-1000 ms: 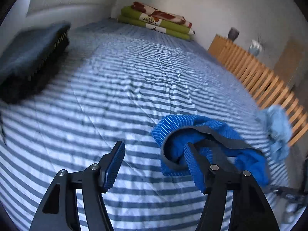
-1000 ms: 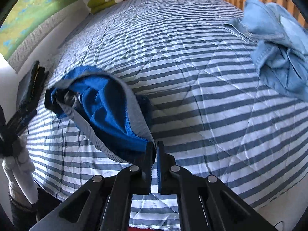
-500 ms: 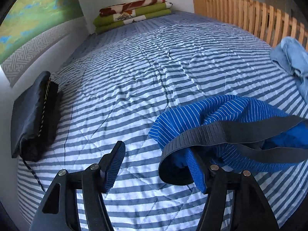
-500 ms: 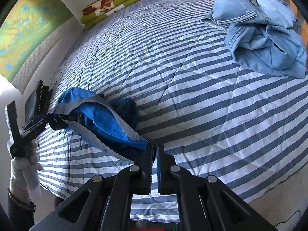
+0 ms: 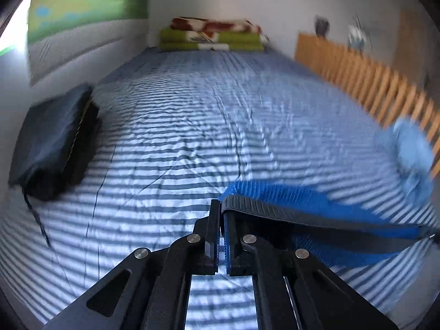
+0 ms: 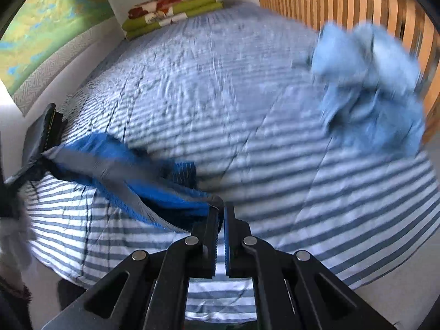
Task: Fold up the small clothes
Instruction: 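Lift the briefs by the grey waistband with both grippers and spread them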
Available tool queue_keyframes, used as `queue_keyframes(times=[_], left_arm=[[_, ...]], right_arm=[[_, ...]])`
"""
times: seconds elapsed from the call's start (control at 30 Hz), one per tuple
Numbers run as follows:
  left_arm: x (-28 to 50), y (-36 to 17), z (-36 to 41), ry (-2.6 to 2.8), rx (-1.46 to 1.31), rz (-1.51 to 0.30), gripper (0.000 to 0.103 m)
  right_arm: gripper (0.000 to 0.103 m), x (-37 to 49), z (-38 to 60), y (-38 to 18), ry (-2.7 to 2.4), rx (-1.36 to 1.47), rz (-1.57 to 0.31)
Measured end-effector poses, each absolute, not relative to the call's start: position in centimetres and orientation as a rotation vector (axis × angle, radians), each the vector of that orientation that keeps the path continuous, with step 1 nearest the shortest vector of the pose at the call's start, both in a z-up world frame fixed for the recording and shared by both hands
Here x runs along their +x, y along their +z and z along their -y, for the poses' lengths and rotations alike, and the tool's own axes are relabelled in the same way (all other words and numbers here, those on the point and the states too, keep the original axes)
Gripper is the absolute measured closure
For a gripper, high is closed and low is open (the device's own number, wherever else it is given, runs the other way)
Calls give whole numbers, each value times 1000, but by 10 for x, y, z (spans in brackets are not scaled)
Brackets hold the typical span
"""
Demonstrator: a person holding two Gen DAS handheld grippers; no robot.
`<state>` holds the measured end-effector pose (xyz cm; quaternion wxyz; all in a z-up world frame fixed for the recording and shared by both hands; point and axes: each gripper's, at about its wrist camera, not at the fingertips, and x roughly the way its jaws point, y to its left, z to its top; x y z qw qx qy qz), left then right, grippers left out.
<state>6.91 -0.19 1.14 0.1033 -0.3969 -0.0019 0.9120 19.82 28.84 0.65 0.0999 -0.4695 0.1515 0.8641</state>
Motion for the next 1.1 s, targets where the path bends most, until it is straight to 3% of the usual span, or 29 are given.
queue_keyframes(times=[0.23,0.37,0.47,0.57,0.73,0.87,0.93,1.0,1.1], left_arm=[[142,119,33,2674,-963,-4,101],[173,166,55,2642,-918,-42,101],[166,168,65,2600,-980,-33,101],[139,133,57,2590,-1112,-86,101],[64,16,33,2516,-1475,-135,101],[29,-39,19,2355,-1666,21,95],[29,-37,20,2347,-1642,64,87],[32,-27,22,2355,-1591,67,67],[31,-8,33,2400,-1528,84,59]], right_arm=[[100,220,-267,114,2711,-1081,-206],[100,246,-261,177,2845,-949,-203],[100,250,-263,200,2910,-907,-227],[100,221,-267,181,2892,-992,-286],[100,135,-281,66,2664,-1361,-345],[94,94,-302,-17,2505,-1620,-558],[93,96,-313,-30,2488,-1655,-704],[80,107,-318,-22,2551,-1621,-766],[67,126,-308,-5,2635,-1574,-659]])
